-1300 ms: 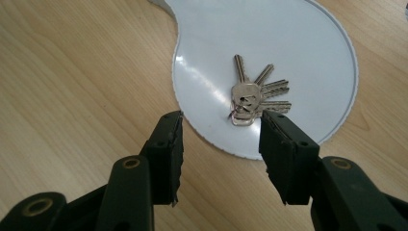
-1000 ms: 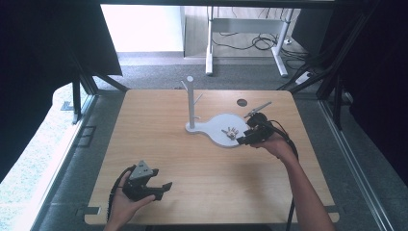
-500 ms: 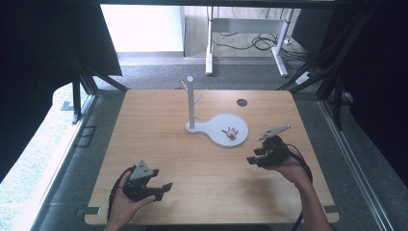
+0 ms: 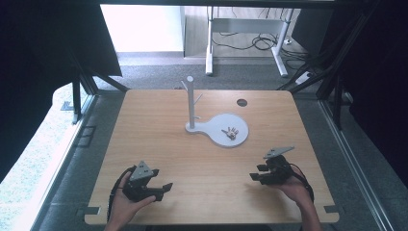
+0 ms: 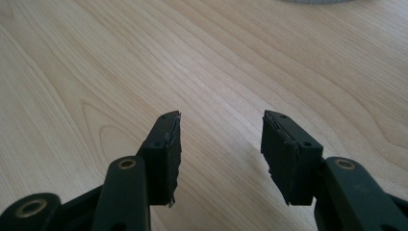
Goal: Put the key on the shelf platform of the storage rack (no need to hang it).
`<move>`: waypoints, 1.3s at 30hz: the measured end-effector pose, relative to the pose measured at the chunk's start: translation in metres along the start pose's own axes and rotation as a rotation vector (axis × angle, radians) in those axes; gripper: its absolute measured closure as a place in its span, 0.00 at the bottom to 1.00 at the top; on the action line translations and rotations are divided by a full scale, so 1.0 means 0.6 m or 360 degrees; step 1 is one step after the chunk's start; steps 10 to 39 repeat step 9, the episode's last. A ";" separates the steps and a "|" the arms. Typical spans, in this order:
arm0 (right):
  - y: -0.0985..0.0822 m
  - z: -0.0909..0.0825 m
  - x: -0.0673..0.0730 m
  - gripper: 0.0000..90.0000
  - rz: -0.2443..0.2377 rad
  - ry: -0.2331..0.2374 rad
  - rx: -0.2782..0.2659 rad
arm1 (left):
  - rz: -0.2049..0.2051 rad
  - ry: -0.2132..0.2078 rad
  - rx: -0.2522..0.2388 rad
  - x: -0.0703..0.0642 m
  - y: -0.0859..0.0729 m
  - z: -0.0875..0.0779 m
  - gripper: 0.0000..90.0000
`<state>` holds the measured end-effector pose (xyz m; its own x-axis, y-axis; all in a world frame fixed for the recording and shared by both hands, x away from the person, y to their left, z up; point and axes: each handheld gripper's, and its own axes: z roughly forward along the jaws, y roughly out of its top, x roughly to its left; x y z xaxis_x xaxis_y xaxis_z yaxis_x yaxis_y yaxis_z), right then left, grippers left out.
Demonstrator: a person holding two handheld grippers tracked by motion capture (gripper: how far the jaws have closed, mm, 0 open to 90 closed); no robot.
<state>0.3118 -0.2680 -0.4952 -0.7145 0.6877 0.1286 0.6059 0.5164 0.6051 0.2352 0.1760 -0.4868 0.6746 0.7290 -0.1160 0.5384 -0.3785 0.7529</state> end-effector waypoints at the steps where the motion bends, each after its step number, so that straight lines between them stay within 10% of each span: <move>1: -0.002 0.000 -0.002 0.55 0.0002 -0.0005 -0.0016 | 0.0001 0.0001 0.0000 0.000 0.000 0.000 0.30; 9: -0.022 -0.001 -0.008 0.49 0.0064 -0.0119 -0.0073 | 0.0007 0.0002 -0.0005 0.000 0.000 -0.002 0.30; 39: -0.022 -0.001 -0.008 0.49 0.0064 -0.0119 -0.0073 | 0.0007 0.0002 -0.0005 0.000 0.000 -0.002 0.30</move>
